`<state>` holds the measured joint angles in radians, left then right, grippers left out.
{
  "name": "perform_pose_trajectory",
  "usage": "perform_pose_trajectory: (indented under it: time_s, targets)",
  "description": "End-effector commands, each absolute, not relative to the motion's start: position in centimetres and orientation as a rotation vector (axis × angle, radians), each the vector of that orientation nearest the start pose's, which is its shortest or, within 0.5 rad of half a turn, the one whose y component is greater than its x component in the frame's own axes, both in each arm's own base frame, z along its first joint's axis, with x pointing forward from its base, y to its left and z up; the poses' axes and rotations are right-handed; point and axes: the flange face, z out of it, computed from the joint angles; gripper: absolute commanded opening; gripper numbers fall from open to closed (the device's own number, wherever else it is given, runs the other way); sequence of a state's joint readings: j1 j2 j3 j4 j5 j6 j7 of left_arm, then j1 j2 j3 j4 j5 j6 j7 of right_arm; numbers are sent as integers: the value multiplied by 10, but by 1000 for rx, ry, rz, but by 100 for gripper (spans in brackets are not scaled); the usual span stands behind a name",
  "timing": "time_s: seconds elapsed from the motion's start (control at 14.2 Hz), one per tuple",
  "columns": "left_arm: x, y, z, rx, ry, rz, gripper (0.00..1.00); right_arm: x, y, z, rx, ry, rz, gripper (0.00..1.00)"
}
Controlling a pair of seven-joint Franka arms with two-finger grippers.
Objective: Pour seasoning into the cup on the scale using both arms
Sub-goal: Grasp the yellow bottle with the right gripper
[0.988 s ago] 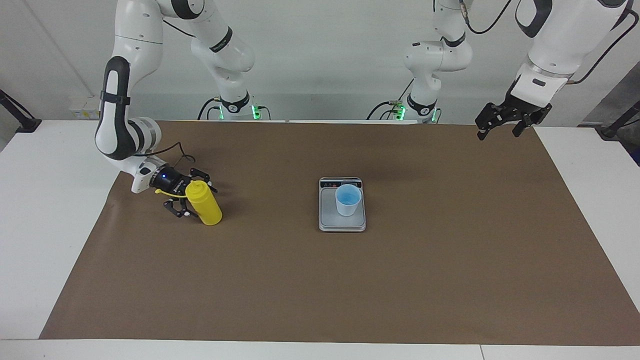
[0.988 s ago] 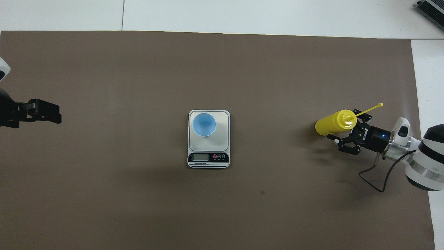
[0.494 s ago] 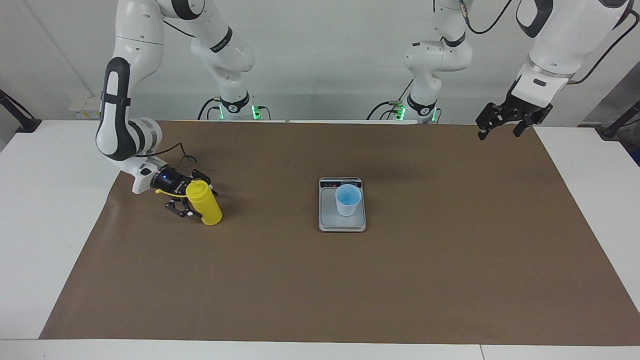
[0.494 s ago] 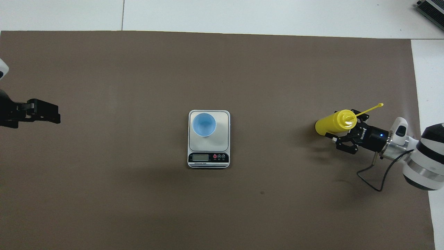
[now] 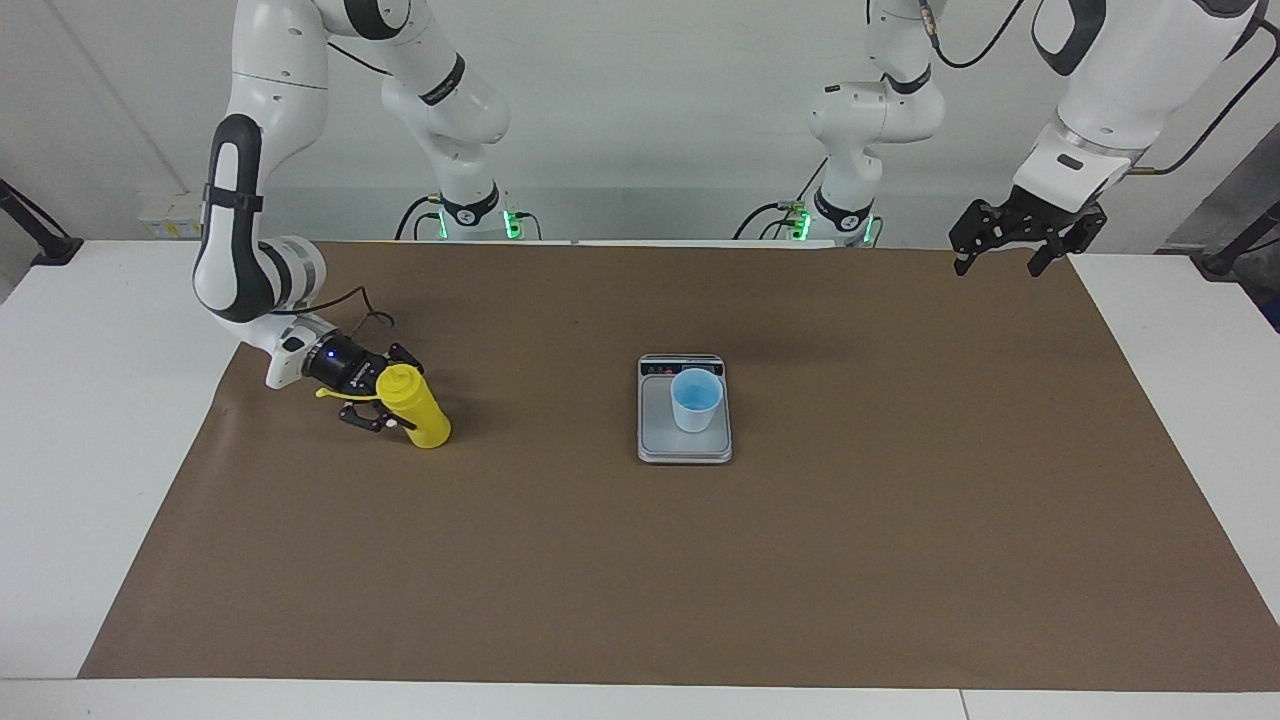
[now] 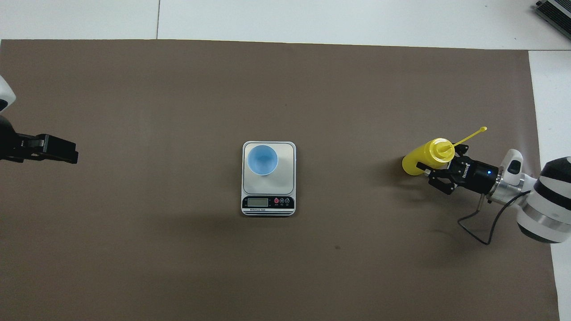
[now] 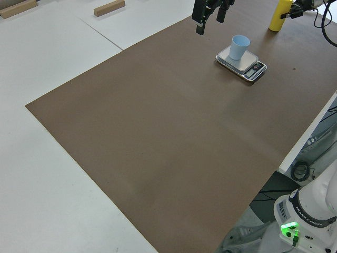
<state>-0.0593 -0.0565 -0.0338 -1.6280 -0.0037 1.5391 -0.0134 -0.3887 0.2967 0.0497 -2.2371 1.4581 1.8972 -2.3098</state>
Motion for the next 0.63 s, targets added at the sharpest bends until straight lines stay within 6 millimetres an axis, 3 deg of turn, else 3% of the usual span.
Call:
perform_pose_trajectory:
  time_s: [0.0,0.07,0.14,0.28,0.56]
  targets:
    - [526,-51,624,-3144,142,71,100,527,-86,255,-1844,-976,-1223,47]
    - [526,-50,624,-3144,138,73,100,530,-86,262,-1864,-968,-1219,47]
    - [526,-46,624,-3144,130,73,100,535,-71,270,-1873,-982,-1198,47]
    - [527,-42,624,-3145,116,73,100,541,-60,295,-1932,-1004,-1199,47]
    - [527,-41,623,-3145,114,73,100,552,-15,328,-2028,-1015,-1157,47]
